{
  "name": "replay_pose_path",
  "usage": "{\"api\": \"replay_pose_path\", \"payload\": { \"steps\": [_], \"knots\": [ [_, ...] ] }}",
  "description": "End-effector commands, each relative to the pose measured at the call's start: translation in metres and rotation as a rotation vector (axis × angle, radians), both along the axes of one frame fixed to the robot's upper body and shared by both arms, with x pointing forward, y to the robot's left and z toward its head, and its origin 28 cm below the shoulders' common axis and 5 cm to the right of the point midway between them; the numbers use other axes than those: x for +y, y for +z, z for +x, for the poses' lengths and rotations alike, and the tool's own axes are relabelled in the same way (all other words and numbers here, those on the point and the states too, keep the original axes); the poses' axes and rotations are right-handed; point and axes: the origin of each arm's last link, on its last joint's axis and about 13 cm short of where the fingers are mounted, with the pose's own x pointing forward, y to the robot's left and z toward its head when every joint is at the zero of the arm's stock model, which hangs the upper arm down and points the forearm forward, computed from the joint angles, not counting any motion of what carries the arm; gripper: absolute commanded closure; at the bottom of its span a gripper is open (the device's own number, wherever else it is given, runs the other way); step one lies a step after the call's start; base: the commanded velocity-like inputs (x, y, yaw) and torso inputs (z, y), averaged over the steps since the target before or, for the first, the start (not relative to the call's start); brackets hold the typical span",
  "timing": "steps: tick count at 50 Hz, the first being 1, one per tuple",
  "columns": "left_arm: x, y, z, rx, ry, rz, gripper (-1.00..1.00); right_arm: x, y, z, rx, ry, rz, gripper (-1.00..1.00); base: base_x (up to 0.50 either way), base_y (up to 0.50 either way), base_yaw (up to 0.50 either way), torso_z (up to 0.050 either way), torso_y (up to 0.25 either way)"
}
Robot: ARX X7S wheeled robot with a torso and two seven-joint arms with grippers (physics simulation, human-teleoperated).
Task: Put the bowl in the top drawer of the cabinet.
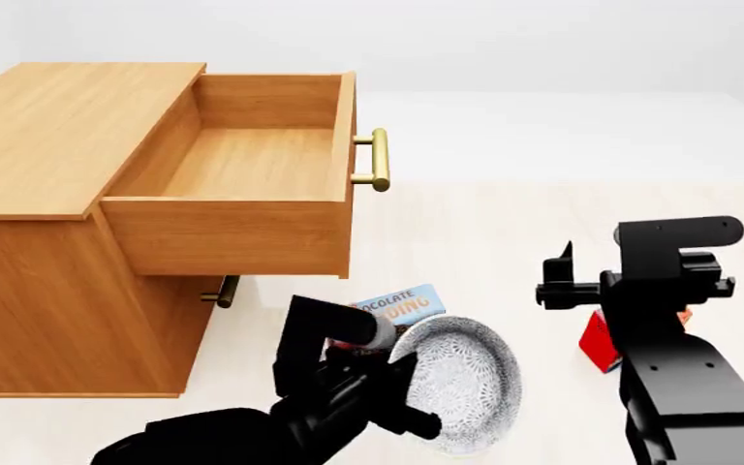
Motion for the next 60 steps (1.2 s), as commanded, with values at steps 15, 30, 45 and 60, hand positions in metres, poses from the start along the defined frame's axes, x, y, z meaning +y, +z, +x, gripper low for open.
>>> {"api": "replay_pose_path", "payload": {
  "steps": [15,30,45,60],
  "knots": [
    [0.034,0.068,0.012,-0.076,0.107,-0.163,1.0,0.008,-0.017,-0.003,0.001,0.033,0.025,-1.0,0.0,0.0,0.0,0.0,0.0],
    [0.045,0.11,0.012,-0.138,0.146,-0.179,1.0,0.016,-0.02,-0.006,-0.01,0.072,0.044,-1.0,0.0,0.0,0.0,0.0,0.0],
    [0.054,0.155,0.035,-0.136,0.243,-0.238,1.0,0.018,-0.029,-0.008,-0.017,0.072,0.071,-1.0,0.0,0.0,0.0,0.0,0.0],
    [0.065,0.203,0.075,-0.138,0.404,-0.256,1.0,0.02,-0.032,-0.01,0.001,0.092,0.071,-1.0,0.0,0.0,0.0,0.0,0.0]
  ]
}}
